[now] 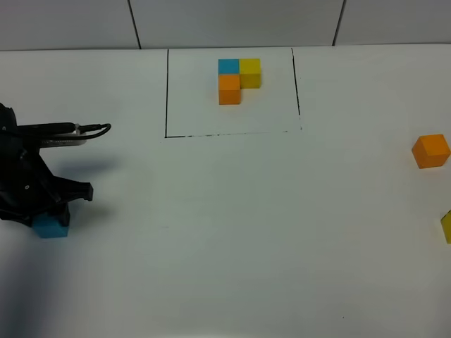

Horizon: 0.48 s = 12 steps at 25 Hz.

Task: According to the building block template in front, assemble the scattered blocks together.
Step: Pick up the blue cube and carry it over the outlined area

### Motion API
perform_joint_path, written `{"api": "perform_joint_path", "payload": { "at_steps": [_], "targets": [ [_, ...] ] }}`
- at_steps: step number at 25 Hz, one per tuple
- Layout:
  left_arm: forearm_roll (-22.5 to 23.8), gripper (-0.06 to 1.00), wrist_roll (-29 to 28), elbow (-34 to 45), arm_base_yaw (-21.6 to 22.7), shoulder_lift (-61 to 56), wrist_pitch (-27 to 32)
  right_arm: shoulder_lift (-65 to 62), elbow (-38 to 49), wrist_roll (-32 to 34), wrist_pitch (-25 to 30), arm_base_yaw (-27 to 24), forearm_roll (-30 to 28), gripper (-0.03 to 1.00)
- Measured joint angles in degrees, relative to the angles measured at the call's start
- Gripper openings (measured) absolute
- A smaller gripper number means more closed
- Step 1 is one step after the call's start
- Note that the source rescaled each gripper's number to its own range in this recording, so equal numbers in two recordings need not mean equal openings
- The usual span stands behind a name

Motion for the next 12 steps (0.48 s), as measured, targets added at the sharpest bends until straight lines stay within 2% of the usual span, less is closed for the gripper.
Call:
{"api": "perform_joint_path", "payload": {
  "at_steps": [9, 12],
  "targets": [
    [-0.18, 0.0, 6.52, -8.45, -0.07, 0.0, 7.36, 0.0, 0.0, 0.37, 0.0, 0.0, 0.0, 0.75],
    [-0.12, 0.0, 10.27, -11.78, -1.74, 0.05, 8.62, 0.0, 0.0, 0.37, 0.0, 0.0, 0.0, 0.75]
  ]
}}
